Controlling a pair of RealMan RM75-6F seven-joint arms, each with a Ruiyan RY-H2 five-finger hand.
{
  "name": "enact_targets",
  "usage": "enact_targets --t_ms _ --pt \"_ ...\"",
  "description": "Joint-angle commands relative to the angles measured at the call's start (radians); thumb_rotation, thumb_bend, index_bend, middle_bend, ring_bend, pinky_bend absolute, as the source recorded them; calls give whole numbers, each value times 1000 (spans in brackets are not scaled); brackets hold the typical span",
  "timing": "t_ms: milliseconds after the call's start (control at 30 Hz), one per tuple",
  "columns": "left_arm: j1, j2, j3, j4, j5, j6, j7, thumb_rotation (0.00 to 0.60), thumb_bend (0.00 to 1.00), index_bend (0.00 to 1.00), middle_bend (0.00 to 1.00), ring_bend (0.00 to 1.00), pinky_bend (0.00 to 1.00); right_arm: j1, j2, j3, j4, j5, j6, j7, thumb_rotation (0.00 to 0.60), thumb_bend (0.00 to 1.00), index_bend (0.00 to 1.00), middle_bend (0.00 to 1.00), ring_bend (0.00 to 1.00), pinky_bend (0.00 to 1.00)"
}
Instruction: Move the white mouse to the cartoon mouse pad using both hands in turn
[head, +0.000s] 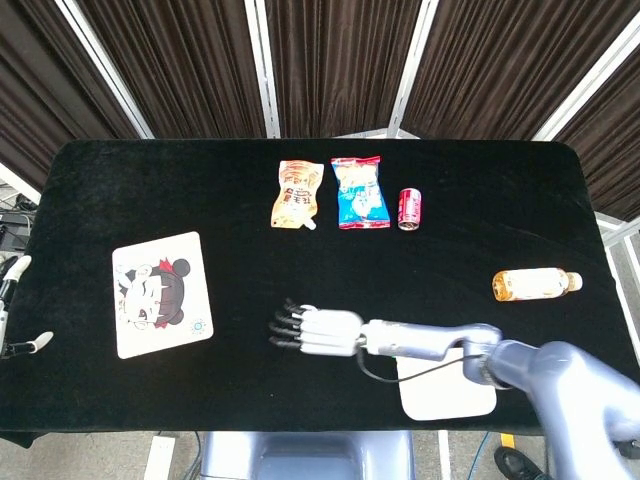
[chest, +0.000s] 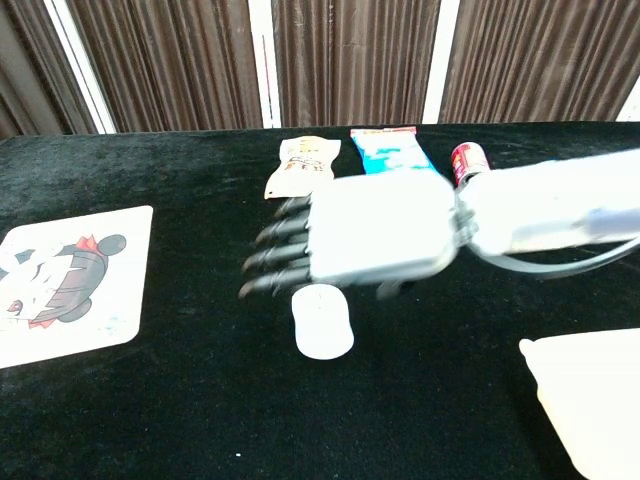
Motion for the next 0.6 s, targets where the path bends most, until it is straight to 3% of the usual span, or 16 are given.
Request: enact_targets --t_ms 33,200,367,467,600 --pt "-12 -6 9 -8 53 9 10 600 0 0 0 0 0 -111 172 -6 -113 40 130 -55 600 0 0 82 110 131" --pt "-47 -7 19 -24 129 -3 51 600 0 0 0 0 0 -216 282 -4 -172 118 202 -63 600 0 0 72 89 47" --pt "-171 -39 32 -30 287 -106 180 600 0 0 0 0 0 -444 421 18 -404 390 285 -38 600 0 0 5 1 0" --pt "-222 -68 30 -24 320 -156 243 600 0 0 0 0 0 -519 442 34 -479 461 329 -16 600 0 0 0 0 0" --pt "-302 -110 23 -64 304 -285 420 600 0 0 0 0 0 -615 452 39 -518 513 386 27 600 0 0 0 0 0"
